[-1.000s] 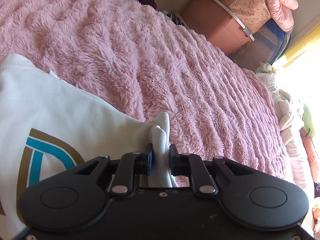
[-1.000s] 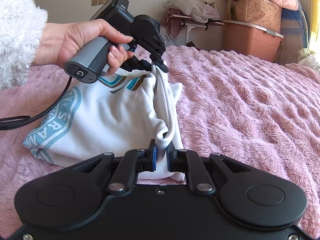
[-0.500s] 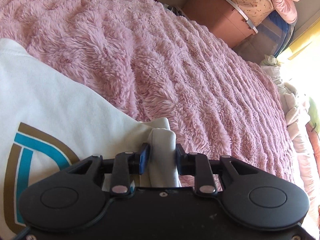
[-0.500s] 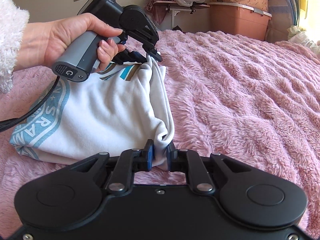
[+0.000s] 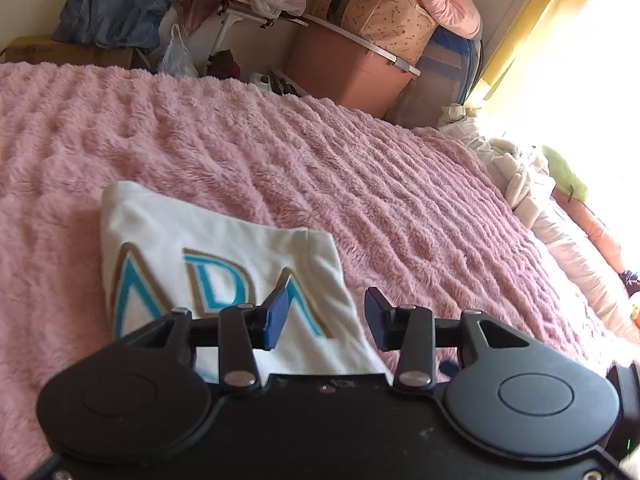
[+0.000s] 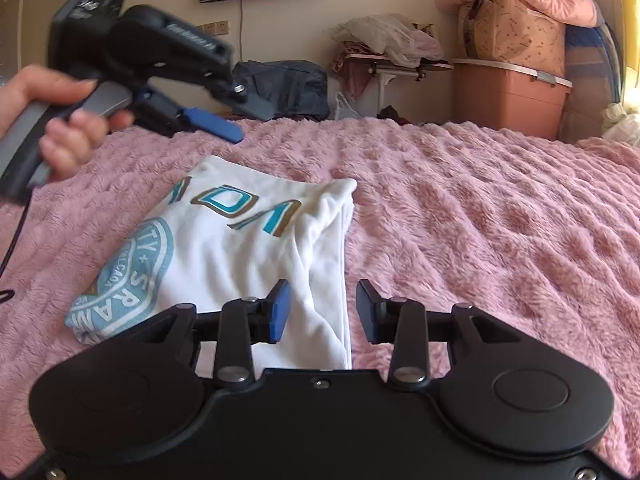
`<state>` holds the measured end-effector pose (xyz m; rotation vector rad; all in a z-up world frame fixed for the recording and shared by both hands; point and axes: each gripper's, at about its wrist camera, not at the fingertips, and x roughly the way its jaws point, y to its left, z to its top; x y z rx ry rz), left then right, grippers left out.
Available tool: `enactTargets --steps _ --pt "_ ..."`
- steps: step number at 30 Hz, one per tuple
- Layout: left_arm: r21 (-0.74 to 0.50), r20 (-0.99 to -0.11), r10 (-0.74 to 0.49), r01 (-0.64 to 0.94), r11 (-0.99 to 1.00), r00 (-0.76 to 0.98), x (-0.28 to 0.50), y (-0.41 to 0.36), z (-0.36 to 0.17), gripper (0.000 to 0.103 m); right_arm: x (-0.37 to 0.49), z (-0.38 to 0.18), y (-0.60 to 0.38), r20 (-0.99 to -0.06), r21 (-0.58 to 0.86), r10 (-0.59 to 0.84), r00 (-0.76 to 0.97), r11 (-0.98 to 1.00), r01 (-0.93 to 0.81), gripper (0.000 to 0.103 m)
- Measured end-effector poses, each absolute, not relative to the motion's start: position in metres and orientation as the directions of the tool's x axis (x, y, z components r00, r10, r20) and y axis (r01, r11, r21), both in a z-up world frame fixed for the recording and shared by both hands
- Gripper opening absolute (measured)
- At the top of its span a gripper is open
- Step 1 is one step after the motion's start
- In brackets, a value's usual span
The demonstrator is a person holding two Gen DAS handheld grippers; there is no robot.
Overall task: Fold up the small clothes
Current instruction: 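Lower the folded bundle and open both tools, then pinch and tuck the bundle edge with the right tool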
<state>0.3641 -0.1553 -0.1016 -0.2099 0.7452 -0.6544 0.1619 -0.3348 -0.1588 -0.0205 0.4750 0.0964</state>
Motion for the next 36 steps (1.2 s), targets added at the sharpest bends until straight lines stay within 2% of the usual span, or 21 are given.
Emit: enactTargets --steps 5,9,13,16,20,23,24,25,26,31,32,36 --pt "-0.287 -0.615 -0.548 0.486 0.826 0.567 0.284 -0.109 -0.136 0.044 0.219 -0.153 -0.352 -0.519 0.117 0.213 0.828 0.977 -0.178 0.038" --pt "-0.184 -0.625 -0.500 0.510 0.840 0.599 0.244 -0.103 -0.163 0.044 0.251 -0.162 -0.360 -0.575 0.199 0.242 0.782 0.968 -0.153 0.039" --pt "-0.045 -0.636 -0.438 0.536 0.843 0.635 0.223 -0.115 -0.185 0.044 0.262 -0.172 -0.357 -0.606 0.221 0.241 0.758 0.967 -0.130 0.043" --pt "-0.036 -0.641 -0.422 0.525 0.851 0.640 0.223 -0.121 -0.197 0.044 0.260 -0.174 -0.352 -0.607 0.211 0.233 0.760 0.969 -0.128 0.044" --pt "0.043 -0.647 -0.328 0.462 0.886 0.689 0.231 -0.131 -0.208 0.043 0.262 -0.173 -0.346 -0.611 0.190 0.226 0.758 0.972 -0.136 0.044" --pt "0.010 -0.635 -0.334 0.439 0.898 0.697 0.235 -0.129 -0.208 0.040 0.263 -0.173 -0.344 -0.618 0.183 0.222 0.754 0.974 -0.137 0.044" --pt "0.013 -0.643 -0.325 0.434 0.901 0.694 0.236 -0.131 -0.209 0.039 0.263 -0.174 -0.344 -0.620 0.186 0.225 0.752 0.973 -0.137 0.041" --pt "0.021 -0.650 -0.319 0.436 0.900 0.690 0.238 -0.133 -0.211 0.027 0.264 -0.175 -0.345 -0.620 0.201 0.238 0.748 0.969 -0.143 0.034" --pt "0.019 -0.658 -0.322 0.442 0.897 0.681 0.239 -0.135 -0.213 0.020 0.265 -0.176 -0.345 -0.621 0.213 0.249 0.743 0.966 -0.146 0.031" --pt "0.094 -0.663 -0.268 0.433 0.896 0.699 0.235 -0.148 -0.210 0.013 0.270 -0.180 -0.347 -0.618 0.249 0.262 0.741 0.960 -0.131 0.012" --pt "0.120 -0.665 -0.245 0.425 0.897 0.705 0.234 -0.150 -0.207 0.012 0.271 -0.179 -0.347 -0.614 0.255 0.262 0.744 0.959 -0.128 0.011" --pt "0.335 -0.646 -0.114 0.415 0.846 0.754 0.218 -0.171 -0.197 0.007 0.266 -0.168 -0.349 -0.586 0.219 0.235 0.775 0.967 -0.128 0.008"
